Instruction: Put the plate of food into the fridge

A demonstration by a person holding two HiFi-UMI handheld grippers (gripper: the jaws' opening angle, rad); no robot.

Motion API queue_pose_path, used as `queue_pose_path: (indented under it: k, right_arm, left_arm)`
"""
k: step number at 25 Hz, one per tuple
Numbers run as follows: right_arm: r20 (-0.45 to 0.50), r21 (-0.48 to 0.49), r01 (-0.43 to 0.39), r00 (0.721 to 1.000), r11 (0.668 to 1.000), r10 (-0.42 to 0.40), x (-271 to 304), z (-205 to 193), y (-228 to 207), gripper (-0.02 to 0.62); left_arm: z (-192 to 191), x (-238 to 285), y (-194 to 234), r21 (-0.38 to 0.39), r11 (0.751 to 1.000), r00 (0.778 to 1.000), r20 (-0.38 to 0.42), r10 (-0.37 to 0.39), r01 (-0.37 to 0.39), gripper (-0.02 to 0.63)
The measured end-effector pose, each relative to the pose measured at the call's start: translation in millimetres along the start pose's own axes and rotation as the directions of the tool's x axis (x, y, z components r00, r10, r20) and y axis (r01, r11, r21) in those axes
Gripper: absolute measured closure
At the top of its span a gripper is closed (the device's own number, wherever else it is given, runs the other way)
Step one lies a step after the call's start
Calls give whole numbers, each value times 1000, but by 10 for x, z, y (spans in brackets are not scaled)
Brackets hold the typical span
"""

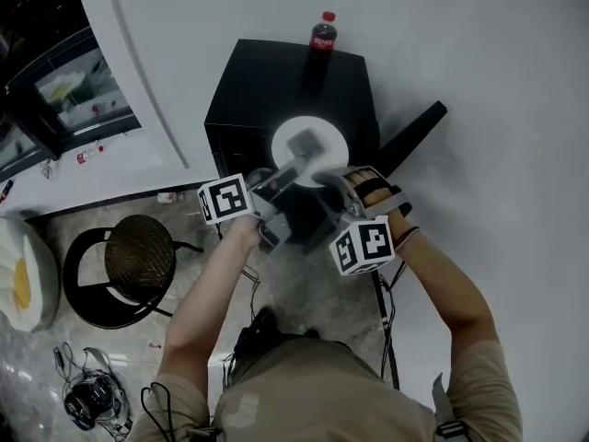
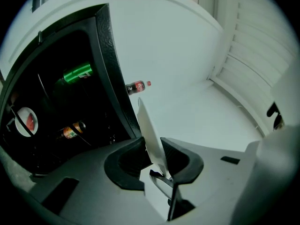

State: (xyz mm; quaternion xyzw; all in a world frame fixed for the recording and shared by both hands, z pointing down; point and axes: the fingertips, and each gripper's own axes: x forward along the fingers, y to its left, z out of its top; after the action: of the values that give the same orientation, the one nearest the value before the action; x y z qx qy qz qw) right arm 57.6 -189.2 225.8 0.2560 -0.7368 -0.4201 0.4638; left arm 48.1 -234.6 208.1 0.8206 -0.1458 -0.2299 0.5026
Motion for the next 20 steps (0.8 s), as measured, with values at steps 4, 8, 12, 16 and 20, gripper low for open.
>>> queue_pose_path:
  k: [4, 8, 12, 16, 20]
  right_arm:
    - [8, 0, -5, 1000, 1000, 5, -10, 37, 51, 551]
    - [24, -3, -9, 1000, 1000, 9, -40, 114, 118, 551]
    - [39, -5, -16, 999, 1000, 16, -71, 170, 184, 551]
    - [55, -8, -15, 998, 1000, 15, -120, 241, 209, 549]
    - [73, 0, -18, 997, 1000, 18, -164, 315, 252, 548]
  left_arm:
    - [-27, -55, -6, -31, 1000, 1000, 24, 1, 0, 509]
    - [-69, -166, 2, -56, 998, 999, 54, -3, 6, 514]
    - [-121, -250, 4, -81, 997, 997, 73, 1, 5, 515]
    - [-151, -326, -45, -91, 996, 996, 90, 2, 6, 516]
    - [-184, -413, -85, -92, 996, 994, 109, 0, 10, 520]
